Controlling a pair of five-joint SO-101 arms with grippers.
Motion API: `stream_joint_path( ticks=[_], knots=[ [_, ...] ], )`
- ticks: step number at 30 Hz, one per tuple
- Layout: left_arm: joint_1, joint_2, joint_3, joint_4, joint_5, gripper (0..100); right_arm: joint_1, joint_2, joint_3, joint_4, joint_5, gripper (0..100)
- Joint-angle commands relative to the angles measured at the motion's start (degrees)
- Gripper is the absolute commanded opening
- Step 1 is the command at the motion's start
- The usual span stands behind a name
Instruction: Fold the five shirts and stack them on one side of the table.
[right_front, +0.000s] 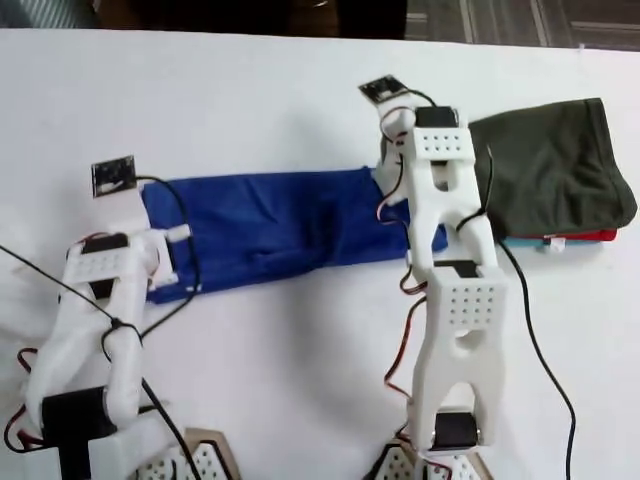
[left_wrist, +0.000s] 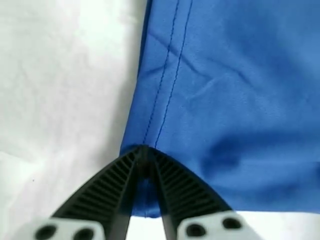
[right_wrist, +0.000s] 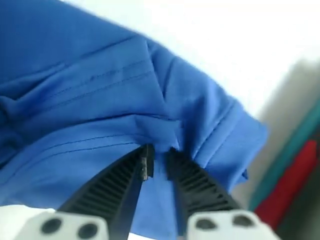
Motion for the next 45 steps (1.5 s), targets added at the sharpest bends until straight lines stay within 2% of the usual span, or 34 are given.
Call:
stream_joint_path(
  ticks=[1,17,26,28,30,32,34,39,43,45],
  knots=[
    [-0.3,-1.8,-0.1,-0.7,0.0,3,-0.1,-4.1,-2.5,0.6,0.2,1.9],
    [-0.3,-1.8,-0.1,-0.7,0.0,3,-2.5,-11.8,-2.8,-4.1,0.5,1.9],
    [-0.3,-1.8,-0.1,-0.7,0.0,3,-5.3,-4.5,-2.7,-8.6,0.5,1.9],
    [-0.3,-1.8,-0.1,-0.7,0.0,3,-4.9,-2.8,-2.8,-9.1,0.3,5.0],
    [-0.3,-1.8,-0.1,-0.7,0.0,3,-4.4,-2.4,-2.8,-8.7,0.2,12.0],
    [-0.3,-1.8,-0.1,-0.7,0.0,3,-3.8,-2.7,-3.3,-7.3,0.2,19.5],
    [-0.3,-1.8,-0.1,-0.7,0.0,3,-3.4,-4.0,-5.4,-4.2,0.2,22.7],
    [-0.3,-1.8,-0.1,-0.7,0.0,3,-5.0,-8.9,-8.4,7.7,0.0,16.2],
    [-0.3,-1.8,-0.1,-0.7,0.0,3,-6.2,-11.7,-4.4,13.9,0.1,1.2],
    [-0.3,-1.8,-0.1,-0.7,0.0,3,-6.1,-12.4,-1.1,13.5,0.3,3.9]
  ],
)
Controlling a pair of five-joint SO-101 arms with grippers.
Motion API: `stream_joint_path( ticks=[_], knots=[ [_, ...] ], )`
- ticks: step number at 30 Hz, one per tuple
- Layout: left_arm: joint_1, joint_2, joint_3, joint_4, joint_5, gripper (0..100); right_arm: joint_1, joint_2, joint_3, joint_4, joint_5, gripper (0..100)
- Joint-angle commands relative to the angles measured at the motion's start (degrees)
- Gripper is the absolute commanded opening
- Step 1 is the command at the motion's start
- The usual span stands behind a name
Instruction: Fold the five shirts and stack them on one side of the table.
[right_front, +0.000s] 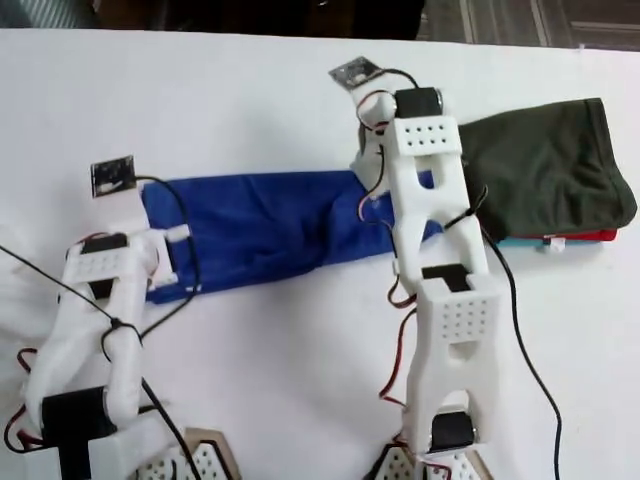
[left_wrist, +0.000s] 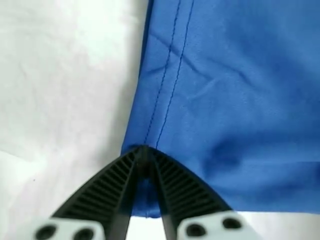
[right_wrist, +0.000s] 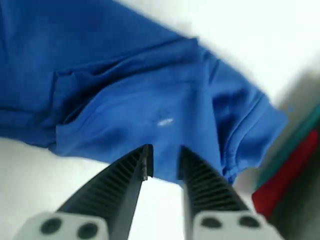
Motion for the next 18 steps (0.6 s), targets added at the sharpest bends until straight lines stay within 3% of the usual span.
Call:
stream_joint_path(
  ticks=[1,12,18],
  knots=[
    [-0.2,-1.8,-0.1,-0.7,0.0,3,-0.4,-4.9,4.1,0.1,0.3,4.0],
    [-0.2,-1.8,-0.1,-0.7,0.0,3,0.0,-9.1,31.0,-19.6,0.6,4.0],
    [-0.2,-1.8,-0.1,-0.7,0.0,3,0.5,-15.3,44.8,-25.2,5.5,1.9]
  ],
)
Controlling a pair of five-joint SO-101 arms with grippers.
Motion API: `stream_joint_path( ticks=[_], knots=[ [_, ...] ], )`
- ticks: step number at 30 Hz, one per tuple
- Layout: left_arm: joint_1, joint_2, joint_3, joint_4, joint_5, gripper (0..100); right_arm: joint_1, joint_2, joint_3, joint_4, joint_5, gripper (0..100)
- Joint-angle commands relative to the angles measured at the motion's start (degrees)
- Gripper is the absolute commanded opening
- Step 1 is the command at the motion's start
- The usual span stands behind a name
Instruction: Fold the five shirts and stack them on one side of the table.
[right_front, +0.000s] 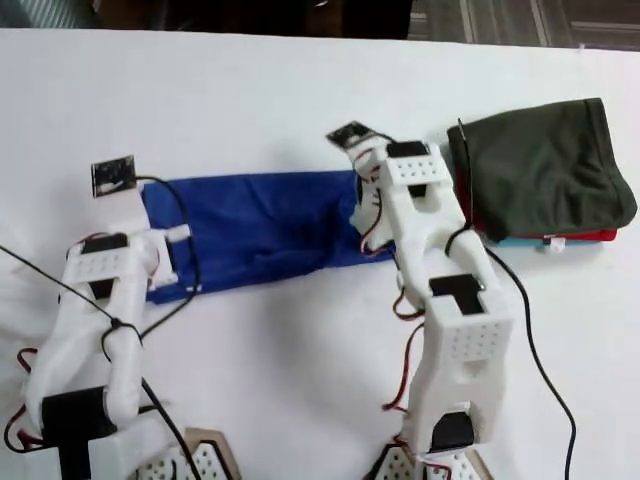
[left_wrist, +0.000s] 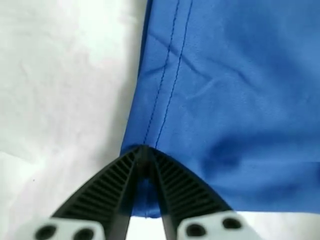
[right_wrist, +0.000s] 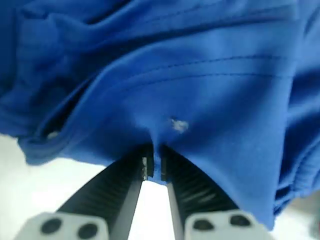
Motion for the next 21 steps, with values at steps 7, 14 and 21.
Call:
stream_joint_path(
  ticks=[7,14,21],
  knots=[
    [-0.2,-1.8,-0.1,-0.7,0.0,3,0.2,-14.6,8.6,-6.7,1.4,2.3],
    [-0.2,-2.3,-1.6,-0.1,0.0,3,2.2,-24.9,2.5,1.7,1.1,2.5],
    [0.6,-2.3,-17.4,18.5,-4.0,14,2.8,-38.3,7.6,12.6,1.6,9.8]
  ],
)
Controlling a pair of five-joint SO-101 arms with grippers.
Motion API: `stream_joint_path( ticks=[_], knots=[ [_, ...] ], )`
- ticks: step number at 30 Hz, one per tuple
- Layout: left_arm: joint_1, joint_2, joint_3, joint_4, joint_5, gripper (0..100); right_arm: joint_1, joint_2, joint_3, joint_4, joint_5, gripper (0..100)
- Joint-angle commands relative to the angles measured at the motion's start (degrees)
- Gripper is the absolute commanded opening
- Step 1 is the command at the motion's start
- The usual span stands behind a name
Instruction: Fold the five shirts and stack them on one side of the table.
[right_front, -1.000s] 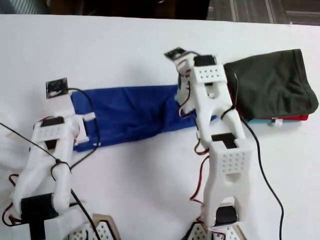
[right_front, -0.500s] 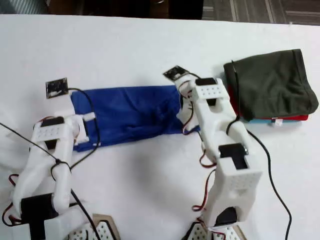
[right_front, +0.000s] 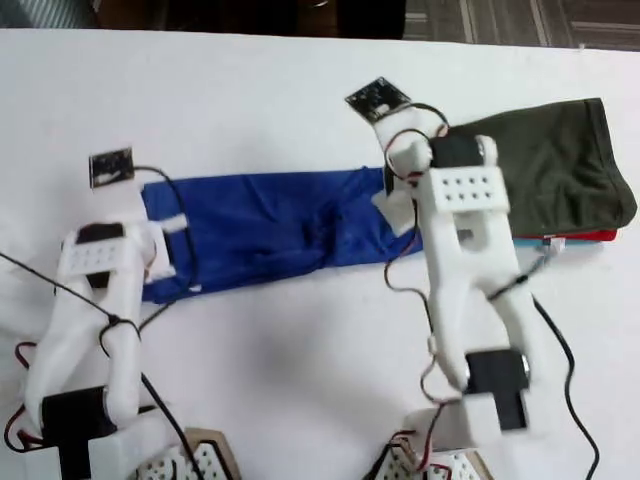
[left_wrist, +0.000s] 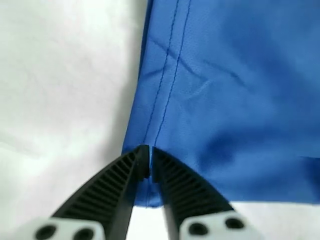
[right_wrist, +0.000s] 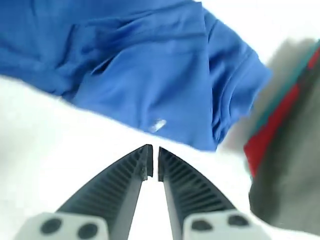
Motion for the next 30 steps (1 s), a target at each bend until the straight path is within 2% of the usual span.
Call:
stream_joint_path(
  ticks=[1,4,8,12,15,20,25,30],
  knots=[
    [0.8,-2.2,-11.6,10.9,-3.4,18,0.7,-8.6,4.8,2.5,0.4,12.4],
    [0.7,-1.8,-17.5,15.6,-3.6,28,2.7,-13.7,13.4,0.4,0.4,15.9],
    [-2.8,-0.4,-16.0,11.3,-3.7,29,9.6,-20.4,22.9,-2.2,0.5,15.9],
    [-4.6,5.5,-15.4,5.9,-3.6,30,18.4,-27.7,30.0,-2.1,7.4,15.9],
    [-4.4,10.8,-17.9,5.2,-3.3,30,25.3,-33.5,34.2,-2.0,12.0,15.9],
    [-4.6,19.7,-23.6,5.3,2.8,30,34.0,-41.6,40.0,-1.9,18.0,15.9],
    [-3.7,28.4,-27.5,5.5,5.1,30,38.2,-48.4,46.2,-1.9,20.7,15.9],
    [-2.7,35.1,-30.6,5.5,5.5,30,37.9,-54.1,52.5,-2.1,21.1,15.9]
  ],
)
